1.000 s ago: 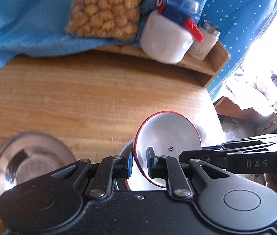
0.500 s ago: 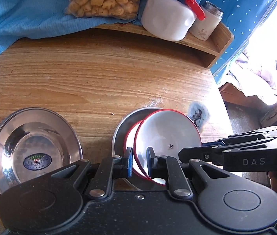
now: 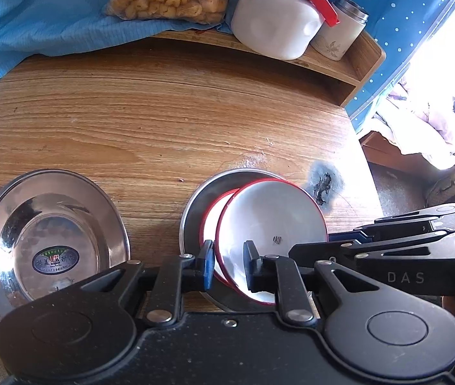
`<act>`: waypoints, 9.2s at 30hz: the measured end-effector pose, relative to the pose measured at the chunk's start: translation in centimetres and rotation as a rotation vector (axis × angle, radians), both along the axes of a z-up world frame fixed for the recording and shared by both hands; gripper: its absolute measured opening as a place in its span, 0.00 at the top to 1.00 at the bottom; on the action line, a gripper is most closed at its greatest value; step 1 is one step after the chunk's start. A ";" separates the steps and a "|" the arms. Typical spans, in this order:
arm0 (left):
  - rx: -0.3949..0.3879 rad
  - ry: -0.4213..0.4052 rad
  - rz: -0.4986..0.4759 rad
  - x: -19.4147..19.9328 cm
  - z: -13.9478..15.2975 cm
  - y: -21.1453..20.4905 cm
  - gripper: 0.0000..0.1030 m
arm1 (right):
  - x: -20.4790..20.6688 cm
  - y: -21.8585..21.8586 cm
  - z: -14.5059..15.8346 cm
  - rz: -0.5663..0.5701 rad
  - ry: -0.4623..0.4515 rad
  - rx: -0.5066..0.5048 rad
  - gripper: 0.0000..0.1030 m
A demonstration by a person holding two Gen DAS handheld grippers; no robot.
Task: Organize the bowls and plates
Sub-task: 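Lower the white bowl with both grippers into the steel bowl onto the first white bowl, then open both grippers to release the white bowl, then move both grippers to the rim of the steel bowl, then close both grippers on the steel bowl rim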
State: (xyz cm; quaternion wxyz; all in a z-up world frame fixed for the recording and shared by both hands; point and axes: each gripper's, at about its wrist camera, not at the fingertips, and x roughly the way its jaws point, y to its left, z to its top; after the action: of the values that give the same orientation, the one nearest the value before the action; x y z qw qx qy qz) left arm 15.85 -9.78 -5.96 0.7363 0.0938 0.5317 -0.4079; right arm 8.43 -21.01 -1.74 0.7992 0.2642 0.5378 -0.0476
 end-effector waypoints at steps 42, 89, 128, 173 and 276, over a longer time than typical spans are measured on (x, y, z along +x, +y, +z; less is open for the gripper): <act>0.002 -0.005 0.077 -0.5 0.3 0.4 0.52 | -0.4 -0.1 0.2 0.046 -0.026 0.010 0.71; 0.116 -0.127 0.294 -1.9 0.8 5.4 0.01 | -5.1 1.3 1.3 -0.126 0.013 -0.183 0.00; 0.151 -0.290 0.787 -8.0 2.9 4.7 0.01 | -2.9 -3.3 2.5 0.356 -0.067 -0.268 0.00; 0.188 -0.195 0.633 -6.8 -0.9 3.1 0.01 | -0.6 -1.7 0.1 0.303 -0.021 -0.364 0.00; 0.114 -0.046 0.565 -4.4 -2.1 0.2 0.87 | 0.8 -2.1 -2.0 0.200 -0.075 -0.142 0.87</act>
State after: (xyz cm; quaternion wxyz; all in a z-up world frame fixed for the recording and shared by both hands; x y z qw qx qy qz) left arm 11.49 -9.61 -8.04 0.8263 -0.0076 0.5418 -0.1538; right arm 9.18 -23.12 -3.75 0.8363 0.1537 0.5263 0.0043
